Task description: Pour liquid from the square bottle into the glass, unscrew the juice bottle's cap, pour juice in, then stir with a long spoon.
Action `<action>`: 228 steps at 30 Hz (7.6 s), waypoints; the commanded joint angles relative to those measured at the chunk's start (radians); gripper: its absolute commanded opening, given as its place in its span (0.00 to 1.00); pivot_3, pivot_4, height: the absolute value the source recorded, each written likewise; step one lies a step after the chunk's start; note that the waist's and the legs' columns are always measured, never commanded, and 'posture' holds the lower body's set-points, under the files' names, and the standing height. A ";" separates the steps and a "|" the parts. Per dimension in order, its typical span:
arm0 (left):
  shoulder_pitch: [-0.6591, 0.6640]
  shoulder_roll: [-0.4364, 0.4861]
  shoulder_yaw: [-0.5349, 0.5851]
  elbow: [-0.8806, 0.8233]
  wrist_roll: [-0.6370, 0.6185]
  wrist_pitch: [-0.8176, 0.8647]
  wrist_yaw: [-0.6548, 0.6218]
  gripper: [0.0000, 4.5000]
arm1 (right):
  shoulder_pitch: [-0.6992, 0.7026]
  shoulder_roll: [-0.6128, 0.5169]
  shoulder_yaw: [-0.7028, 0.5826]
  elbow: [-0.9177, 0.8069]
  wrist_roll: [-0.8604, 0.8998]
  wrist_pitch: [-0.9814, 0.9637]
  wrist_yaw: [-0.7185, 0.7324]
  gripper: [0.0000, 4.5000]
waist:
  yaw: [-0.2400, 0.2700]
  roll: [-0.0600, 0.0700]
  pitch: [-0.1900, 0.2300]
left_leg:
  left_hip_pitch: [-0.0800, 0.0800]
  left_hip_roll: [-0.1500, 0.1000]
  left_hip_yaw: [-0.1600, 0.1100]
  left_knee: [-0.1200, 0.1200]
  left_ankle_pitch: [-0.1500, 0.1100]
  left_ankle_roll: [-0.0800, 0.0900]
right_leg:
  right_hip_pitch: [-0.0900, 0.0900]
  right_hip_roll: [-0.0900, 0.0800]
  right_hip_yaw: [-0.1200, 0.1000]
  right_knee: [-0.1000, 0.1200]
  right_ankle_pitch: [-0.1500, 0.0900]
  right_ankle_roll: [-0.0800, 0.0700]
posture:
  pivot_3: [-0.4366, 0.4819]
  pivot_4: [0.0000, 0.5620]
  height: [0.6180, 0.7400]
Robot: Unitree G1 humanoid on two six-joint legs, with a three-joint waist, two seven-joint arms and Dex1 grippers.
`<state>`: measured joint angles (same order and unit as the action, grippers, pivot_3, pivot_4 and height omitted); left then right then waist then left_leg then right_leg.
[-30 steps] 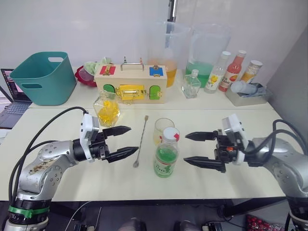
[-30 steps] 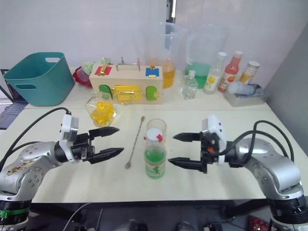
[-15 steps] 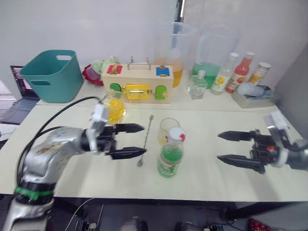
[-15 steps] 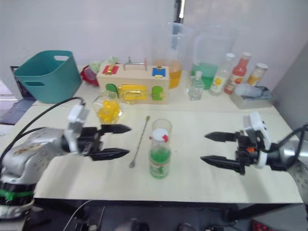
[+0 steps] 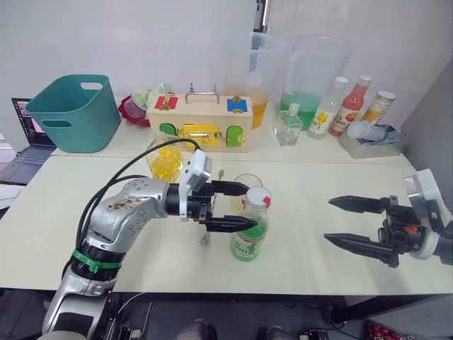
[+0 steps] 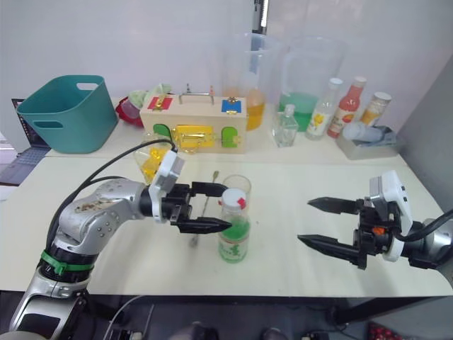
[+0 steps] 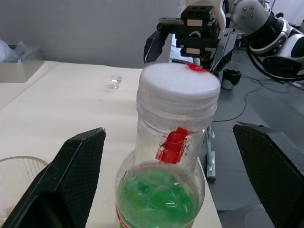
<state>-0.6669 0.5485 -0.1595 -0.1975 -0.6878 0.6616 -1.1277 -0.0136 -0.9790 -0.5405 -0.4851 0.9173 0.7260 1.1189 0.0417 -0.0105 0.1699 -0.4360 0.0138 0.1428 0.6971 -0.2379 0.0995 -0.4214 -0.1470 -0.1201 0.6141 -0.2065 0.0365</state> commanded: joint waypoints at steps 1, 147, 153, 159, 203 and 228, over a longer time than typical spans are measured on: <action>-0.029 -0.026 -0.011 -0.005 0.020 -0.017 0.000 1.00 | 0.018 0.004 -0.055 -0.027 0.021 -0.010 -0.017 0.99 | 0.002 0.000 0.000 | 0.000 0.000 0.000 0.000 0.000 0.000 | 0.000 0.000 0.000 0.000 0.000 0.000 | 0.48 0.27 0.94; 0.000 -0.121 -0.058 0.020 0.163 -0.130 0.001 0.30 | -0.488 0.189 0.403 -0.287 0.221 0.186 -0.764 1.00 | -0.006 0.001 0.000 | -0.003 0.000 -0.002 0.008 -0.003 -0.002 | -0.003 -0.004 -0.002 0.008 0.001 0.000 | 0.48 0.27 0.94; -0.006 -0.130 -0.059 0.031 0.161 -0.112 -0.011 0.30 | -0.464 0.211 0.404 -0.331 0.278 0.215 -0.958 1.00 | 0.000 0.001 0.000 | -0.003 -0.001 -0.002 0.008 -0.003 0.000 | -0.001 -0.003 -0.002 0.006 0.001 0.001 | 0.48 0.27 0.94; -0.014 -0.138 -0.072 0.050 0.187 -0.129 -0.011 0.30 | -0.449 0.215 0.412 -0.344 0.341 0.208 -1.069 0.94 | 0.000 0.000 0.000 | -0.003 -0.001 -0.001 0.008 -0.001 0.003 | -0.001 -0.002 -0.001 0.006 0.000 0.001 | 0.48 0.27 0.94; 0.085 -0.086 -0.047 -0.206 0.128 0.008 0.127 0.30 | -1.145 0.053 1.102 0.616 -0.018 -0.422 0.495 0.90 | -0.028 0.001 0.000 | -0.003 0.000 -0.001 0.007 -0.003 0.005 | -0.001 -0.002 -0.002 0.002 0.000 0.001 | 0.48 0.27 0.94; 0.020 -0.174 -0.085 -0.056 0.142 -0.064 0.078 0.30 | -0.422 0.086 0.319 -0.247 0.272 0.128 -0.699 0.99 | 0.009 0.001 0.000 | -0.004 -0.001 0.000 0.007 -0.007 -0.001 | 0.000 -0.005 -0.002 0.000 0.002 0.003 | 0.48 0.27 0.94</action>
<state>-0.6338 0.3911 -0.2143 -0.2512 -0.5308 0.6086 -1.0216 -0.4361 -0.8962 -0.1927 -0.6908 1.1648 0.8470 0.4784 0.0506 -0.0100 0.1696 -0.4399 0.0126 0.1428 0.7042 -0.2445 0.0982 -0.4214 -0.1518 -0.1225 0.6135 -0.2042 0.0395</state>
